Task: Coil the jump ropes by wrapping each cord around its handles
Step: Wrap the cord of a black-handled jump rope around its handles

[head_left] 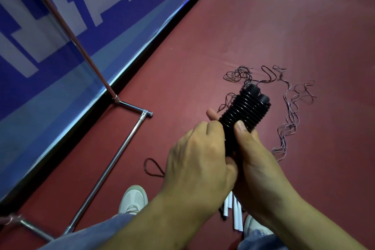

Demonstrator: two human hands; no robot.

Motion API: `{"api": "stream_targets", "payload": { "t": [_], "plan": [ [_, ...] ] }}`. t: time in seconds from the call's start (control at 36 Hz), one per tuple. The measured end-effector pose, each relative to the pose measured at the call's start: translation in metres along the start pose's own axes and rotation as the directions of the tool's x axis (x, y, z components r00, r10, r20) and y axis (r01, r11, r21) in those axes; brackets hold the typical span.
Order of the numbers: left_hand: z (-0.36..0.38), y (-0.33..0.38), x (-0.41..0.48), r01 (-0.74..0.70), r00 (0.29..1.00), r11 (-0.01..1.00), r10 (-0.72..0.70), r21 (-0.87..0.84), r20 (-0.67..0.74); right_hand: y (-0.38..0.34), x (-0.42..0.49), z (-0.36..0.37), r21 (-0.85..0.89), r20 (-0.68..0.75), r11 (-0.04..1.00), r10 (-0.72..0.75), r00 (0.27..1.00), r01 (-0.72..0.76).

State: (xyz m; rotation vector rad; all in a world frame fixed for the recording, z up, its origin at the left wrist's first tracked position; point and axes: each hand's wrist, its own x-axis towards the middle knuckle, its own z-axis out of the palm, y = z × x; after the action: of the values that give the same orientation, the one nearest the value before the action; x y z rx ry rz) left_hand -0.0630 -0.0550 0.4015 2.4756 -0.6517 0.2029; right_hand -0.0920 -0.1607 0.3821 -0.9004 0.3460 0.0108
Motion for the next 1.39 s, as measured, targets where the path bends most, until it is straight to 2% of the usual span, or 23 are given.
{"api": "stream_targets", "payload": {
  "t": [0.11, 0.22, 0.28, 0.42, 0.53, 0.61, 0.69, 0.81, 0.92, 0.97, 1.06, 1.11, 1.17, 1.22, 1.31, 1.39],
  "plan": [
    [0.001, -0.003, -0.001, -0.023, 0.999, 1.0, 0.023, 0.009, -0.024, 0.001, -0.001, -0.001, -0.083, -0.02, 0.996, -0.046, 0.999, 0.044],
    [-0.001, -0.007, -0.001, -0.026, 0.999, 1.0, 0.026, 0.0, -0.04, -0.002, -0.004, -0.001, -0.105, 0.001, 0.994, -0.001, 1.0, 0.001],
    [-0.003, -0.01, 0.001, -0.033, 0.999, 0.998, 0.033, -0.051, -0.015, -0.01, -0.003, -0.003, -0.117, 0.031, 0.993, 0.011, 0.999, -0.007],
    [-0.004, -0.008, 0.002, 0.02, 0.993, 0.963, 0.011, -0.269, 0.114, -0.036, 0.005, -0.017, -0.307, 0.087, 0.95, -0.036, 0.996, 0.062],
    [-0.001, -0.004, 0.001, 0.271, 0.935, 0.8, -0.088, -0.535, 0.342, -0.048, 0.006, -0.033, -0.199, 0.146, 0.971, -0.103, 0.984, 0.131],
    [-0.007, -0.005, 0.002, 0.389, 0.884, 0.639, -0.057, -0.663, 0.464, -0.069, 0.006, -0.041, -0.147, 0.322, 0.974, -0.117, 0.939, 0.171],
    [-0.018, -0.007, 0.004, 0.453, 0.82, 0.557, 0.046, -0.697, 0.57, -0.085, 0.005, -0.048, -0.174, 0.47, 0.973, -0.054, 0.881, 0.153],
    [-0.024, -0.01, 0.005, 0.516, 0.749, 0.443, 0.182, -0.733, 0.637, -0.083, 0.002, -0.048, -0.189, 0.448, 0.977, -0.003, 0.894, 0.098],
    [-0.021, -0.007, -0.001, 0.583, 0.675, 0.415, 0.23, -0.698, 0.701, -0.068, 0.003, -0.037, -0.127, 0.445, 0.992, 0.075, 0.892, -0.02],
    [-0.019, -0.005, -0.003, 0.6, 0.645, 0.415, 0.255, -0.684, 0.721, -0.061, 0.003, -0.031, -0.144, 0.48, 0.989, 0.111, 0.87, -0.047],
    [-0.019, -0.003, -0.004, 0.604, 0.623, 0.438, 0.261, -0.666, 0.737, -0.057, 0.0, -0.025, -0.2, 0.449, 0.97, 0.215, 0.867, -0.137],
    [-0.017, -0.007, -0.004, 0.599, 0.609, 0.466, 0.262, -0.651, 0.748, -0.058, -0.002, -0.02, -0.194, 0.382, 0.958, 0.271, 0.884, -0.21],
    [-0.016, -0.012, -0.006, 0.584, 0.61, 0.5, 0.248, -0.639, 0.752, -0.059, -0.002, -0.019, -0.182, 0.297, 0.958, 0.267, 0.917, -0.22],
    [-0.014, -0.015, -0.006, 0.542, 0.66, 0.58, 0.154, -0.608, 0.735, -0.06, 0.0, -0.023, -0.252, 0.212, 0.952, 0.23, 0.95, -0.174],
    [-0.006, -0.018, -0.006, 0.424, 0.742, 0.751, 0.033, -0.507, 0.67, -0.058, 0.004, -0.029, -0.443, 0.126, 0.886, 0.212, 0.969, -0.136],
    [0.0, -0.014, -0.011, 0.388, 0.778, 0.823, -0.052, -0.414, 0.626, -0.055, 0.006, -0.03, -0.561, 0.072, 0.821, 0.173, 0.982, -0.103]
  ]
}}
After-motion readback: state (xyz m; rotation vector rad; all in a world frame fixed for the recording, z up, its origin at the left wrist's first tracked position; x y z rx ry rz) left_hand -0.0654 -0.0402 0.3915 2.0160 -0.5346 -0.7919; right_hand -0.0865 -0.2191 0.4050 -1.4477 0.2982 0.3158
